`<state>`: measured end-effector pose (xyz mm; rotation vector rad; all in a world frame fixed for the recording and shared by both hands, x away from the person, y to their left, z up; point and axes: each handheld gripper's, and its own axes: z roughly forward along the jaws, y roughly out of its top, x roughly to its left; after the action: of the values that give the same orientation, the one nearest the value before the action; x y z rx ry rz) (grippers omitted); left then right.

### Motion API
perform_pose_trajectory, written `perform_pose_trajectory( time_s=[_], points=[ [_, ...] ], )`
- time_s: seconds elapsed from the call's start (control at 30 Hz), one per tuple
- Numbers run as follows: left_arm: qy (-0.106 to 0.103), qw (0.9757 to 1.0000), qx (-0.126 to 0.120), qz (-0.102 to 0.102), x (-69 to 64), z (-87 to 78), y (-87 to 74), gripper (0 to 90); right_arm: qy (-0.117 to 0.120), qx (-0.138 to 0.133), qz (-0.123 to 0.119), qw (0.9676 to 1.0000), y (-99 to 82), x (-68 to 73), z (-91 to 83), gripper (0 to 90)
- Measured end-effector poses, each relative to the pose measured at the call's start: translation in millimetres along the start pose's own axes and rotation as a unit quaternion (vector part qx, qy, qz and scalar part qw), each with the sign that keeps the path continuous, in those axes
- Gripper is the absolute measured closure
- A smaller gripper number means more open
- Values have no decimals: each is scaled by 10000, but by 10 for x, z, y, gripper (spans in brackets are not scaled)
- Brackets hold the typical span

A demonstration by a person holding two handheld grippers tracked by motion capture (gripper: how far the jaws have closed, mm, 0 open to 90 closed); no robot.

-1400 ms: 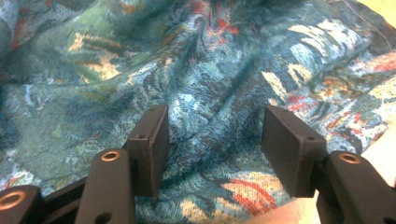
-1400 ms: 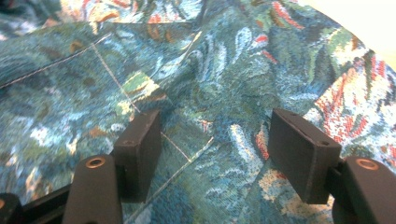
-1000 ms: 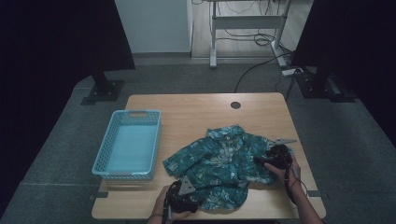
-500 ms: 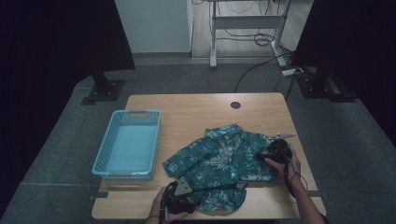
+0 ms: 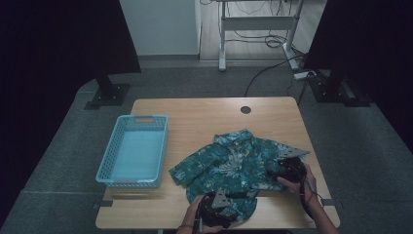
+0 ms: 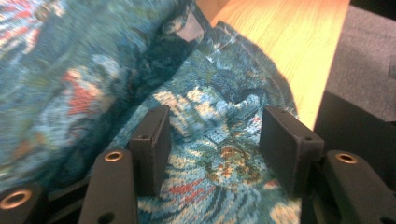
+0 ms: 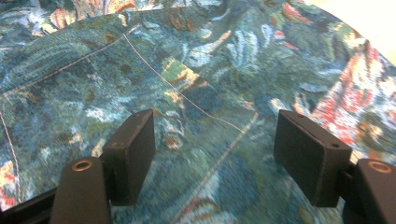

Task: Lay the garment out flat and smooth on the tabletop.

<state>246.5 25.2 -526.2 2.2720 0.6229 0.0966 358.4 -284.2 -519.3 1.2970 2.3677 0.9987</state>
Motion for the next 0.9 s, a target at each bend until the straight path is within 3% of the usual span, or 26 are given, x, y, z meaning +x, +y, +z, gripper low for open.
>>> perform_pose_trajectory(
  time_s=[0.1,0.3,0.5,0.67,0.8,0.9],
  points=[
    [7,10000,-9,-35,10,7,-17,438,50,24,-11,10000,30,19,60,295],
    [-20,9998,124,128,14,-96,-87,475,68,123,36,9999,77,28,172,286],
    [-221,9997,39,-91,104,-260,-245,500,-29,228,169,9996,109,-61,178,284],
    [-267,9996,39,-110,137,-327,-305,508,-59,211,324,9992,84,-129,232,284],
    [-199,9996,175,79,114,-332,-284,507,-275,229,163,9992,103,-142,268,286],
    [-212,9994,241,118,115,-344,-279,506,-482,199,254,9983,135,-211,304,287]
  ],
)
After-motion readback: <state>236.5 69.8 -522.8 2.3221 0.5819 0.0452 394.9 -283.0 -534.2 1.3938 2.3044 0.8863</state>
